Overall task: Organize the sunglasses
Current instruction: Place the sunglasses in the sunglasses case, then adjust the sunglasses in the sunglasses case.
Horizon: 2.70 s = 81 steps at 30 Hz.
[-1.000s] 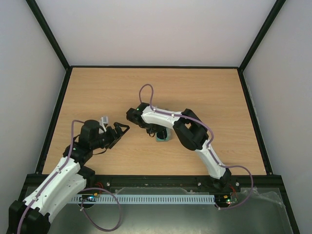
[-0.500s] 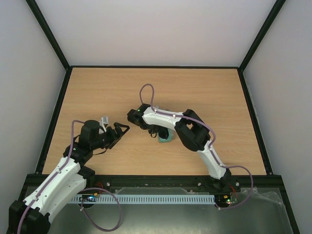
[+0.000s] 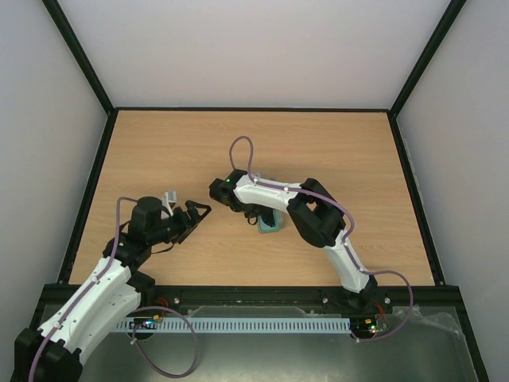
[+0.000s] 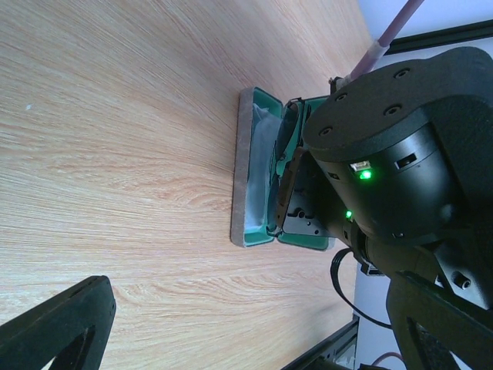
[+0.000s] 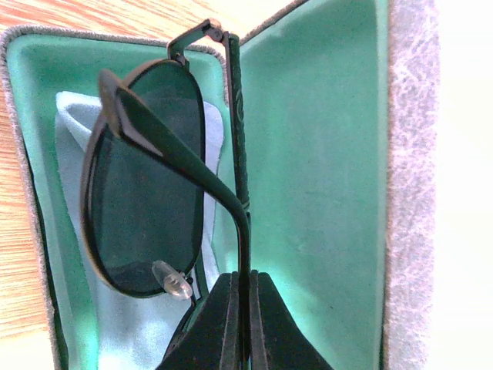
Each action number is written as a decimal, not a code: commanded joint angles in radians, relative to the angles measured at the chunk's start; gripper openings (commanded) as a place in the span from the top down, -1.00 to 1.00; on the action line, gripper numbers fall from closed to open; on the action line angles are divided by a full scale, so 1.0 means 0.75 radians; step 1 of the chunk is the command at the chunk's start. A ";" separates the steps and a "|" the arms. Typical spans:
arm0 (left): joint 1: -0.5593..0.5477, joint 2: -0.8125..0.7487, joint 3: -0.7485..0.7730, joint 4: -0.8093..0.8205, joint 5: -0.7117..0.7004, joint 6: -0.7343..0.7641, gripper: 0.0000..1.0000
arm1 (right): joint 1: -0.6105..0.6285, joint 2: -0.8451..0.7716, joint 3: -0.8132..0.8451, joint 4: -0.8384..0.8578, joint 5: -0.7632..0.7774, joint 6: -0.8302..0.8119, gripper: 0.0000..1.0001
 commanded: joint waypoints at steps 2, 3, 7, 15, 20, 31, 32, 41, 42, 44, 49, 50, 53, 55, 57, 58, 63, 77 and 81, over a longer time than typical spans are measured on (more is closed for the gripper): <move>0.009 0.004 -0.013 0.018 0.022 -0.002 -0.98 | 0.011 -0.075 -0.006 -0.042 0.056 0.039 0.97; 0.009 0.005 -0.013 0.019 0.022 -0.002 -0.98 | 0.011 -0.072 -0.002 -0.041 0.059 0.033 0.97; 0.009 0.005 -0.014 0.015 0.020 0.002 -0.98 | 0.011 -0.030 0.006 -0.039 0.035 0.029 0.93; 0.008 0.000 -0.024 0.006 0.016 0.005 -0.98 | 0.015 -0.052 0.018 -0.016 0.014 0.019 0.50; 0.011 -0.003 -0.026 -0.005 0.010 0.012 -0.98 | 0.018 -0.159 0.002 0.108 -0.087 -0.027 0.42; 0.011 -0.006 -0.031 -0.018 -0.001 0.016 -0.98 | -0.079 -0.402 -0.298 0.415 -0.374 -0.053 0.43; 0.011 -0.005 -0.031 -0.018 -0.003 0.015 -0.98 | -0.090 -0.416 -0.335 0.442 -0.399 -0.057 0.43; 0.011 0.011 -0.031 -0.014 -0.010 0.021 -0.98 | -0.160 -0.514 -0.553 0.645 -0.570 -0.064 0.43; 0.011 0.012 -0.031 -0.014 -0.012 0.019 -0.98 | -0.161 -0.514 -0.558 0.648 -0.569 -0.063 0.43; 0.011 0.016 -0.033 -0.011 -0.012 0.018 -0.98 | -0.163 -0.514 -0.564 0.657 -0.572 -0.065 0.43; 0.011 0.023 -0.031 -0.008 -0.013 0.018 -0.98 | -0.163 -0.489 -0.559 0.671 -0.568 -0.062 0.46; 0.011 0.023 -0.031 -0.008 -0.015 0.018 -0.98 | -0.164 -0.481 -0.554 0.673 -0.566 -0.063 0.47; 0.011 0.025 -0.032 -0.006 -0.017 0.019 -0.98 | -0.163 -0.453 -0.532 0.667 -0.549 -0.062 0.51; 0.011 0.028 -0.032 -0.004 -0.015 0.021 -0.98 | -0.163 -0.443 -0.514 0.653 -0.521 -0.058 0.53; 0.011 0.029 -0.032 -0.002 -0.017 0.021 -0.98 | -0.163 -0.430 -0.495 0.633 -0.497 -0.054 0.53; 0.011 0.029 -0.033 0.000 -0.016 0.020 -0.98 | -0.163 -0.422 -0.483 0.619 -0.476 -0.053 0.53; 0.011 0.038 -0.035 0.011 -0.012 0.023 -0.98 | -0.163 -0.402 -0.453 0.593 -0.438 -0.051 0.49; 0.013 0.063 -0.032 0.024 -0.008 0.030 -0.98 | -0.156 -0.308 -0.367 0.521 -0.356 -0.048 0.50; 0.013 0.073 -0.031 0.032 -0.005 0.029 -0.98 | -0.155 -0.293 -0.367 0.523 -0.355 -0.051 0.54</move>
